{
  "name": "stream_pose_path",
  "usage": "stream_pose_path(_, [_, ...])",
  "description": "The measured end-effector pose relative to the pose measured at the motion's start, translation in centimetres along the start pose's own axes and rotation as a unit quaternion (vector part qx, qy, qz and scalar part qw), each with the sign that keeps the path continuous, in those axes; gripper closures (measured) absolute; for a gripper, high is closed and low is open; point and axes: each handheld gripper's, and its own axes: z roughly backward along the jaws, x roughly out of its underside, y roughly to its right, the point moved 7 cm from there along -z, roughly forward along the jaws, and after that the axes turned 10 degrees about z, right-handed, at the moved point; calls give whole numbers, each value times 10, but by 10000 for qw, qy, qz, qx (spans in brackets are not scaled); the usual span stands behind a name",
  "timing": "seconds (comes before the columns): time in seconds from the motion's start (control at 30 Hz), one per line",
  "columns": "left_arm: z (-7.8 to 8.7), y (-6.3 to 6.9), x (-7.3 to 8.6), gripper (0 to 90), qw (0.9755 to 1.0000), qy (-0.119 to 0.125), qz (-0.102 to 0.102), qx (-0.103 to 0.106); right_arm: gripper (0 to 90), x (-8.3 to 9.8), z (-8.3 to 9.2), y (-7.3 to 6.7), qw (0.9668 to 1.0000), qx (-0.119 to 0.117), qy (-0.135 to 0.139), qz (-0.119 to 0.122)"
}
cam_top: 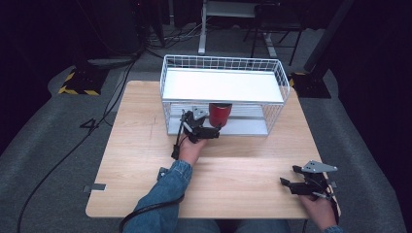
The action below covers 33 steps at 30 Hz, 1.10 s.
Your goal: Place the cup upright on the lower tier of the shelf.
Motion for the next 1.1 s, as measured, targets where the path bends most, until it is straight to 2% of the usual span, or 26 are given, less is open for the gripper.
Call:
stream_pose_path(0.17, [27,-2,0,0,9999,73,50,61,215,0,0,0,10000,1,-5,-8])
stream_pose_path(0.27, [34,-1,-1,0,9999,99,49,93,215,0,0,0,10000,2,-7,-8])
stream_pose_path(0.3, [44,0,-1,0,9999,117,18,105,212,0,0,0,10000,3,-6,-4])
stream_pose_path(0.33, [44,0,-1,0,9999,117,18,105,212,0,0,0,10000,3,-6,-4])
stream_pose_path(0.43, [62,1,-1,0,9998,154,-21,150,211,0,0,0,10000,9,-19,1])
stream_pose_path(0.47, [62,1,-1,0,9998,154,-21,150,211,0,0,0,10000,9,-19,1])
stream_pose_path(0.57, [80,3,0,0,9996,210,-39,201,211,0,0,0,10000,8,-19,1])
stream_pose_path(0.6, [80,3,0,0,9996,210,-39,201,211,0,0,0,10000,8,-19,1])
stream_pose_path(0.63, [89,4,0,0,9995,226,-64,234,201,0,0,0,10000,15,-29,-14])
stream_pose_path(0.67, [89,4,0,0,9995,226,-64,234,201,0,0,0,10000,15,-29,-14])
stream_pose_path(0.87, [116,7,6,0,9991,165,-210,329,189,0,-1,1,10000,26,-42,-16])
stream_pose_path(0.9, [116,7,6,0,9991,165,-210,329,189,0,-1,1,10000,26,-42,-16])
stream_pose_path(0.97, [127,7,10,0,9989,140,-315,320,189,0,-1,1,10000,26,-42,-18])
stream_pose_path(1.07, [135,8,13,0,9988,121,-334,327,189,0,-1,1,10000,27,-42,-17])
stream_pose_path(1.1, [140,8,15,0,9986,103,-401,331,189,0,-1,1,10000,27,-43,-17])
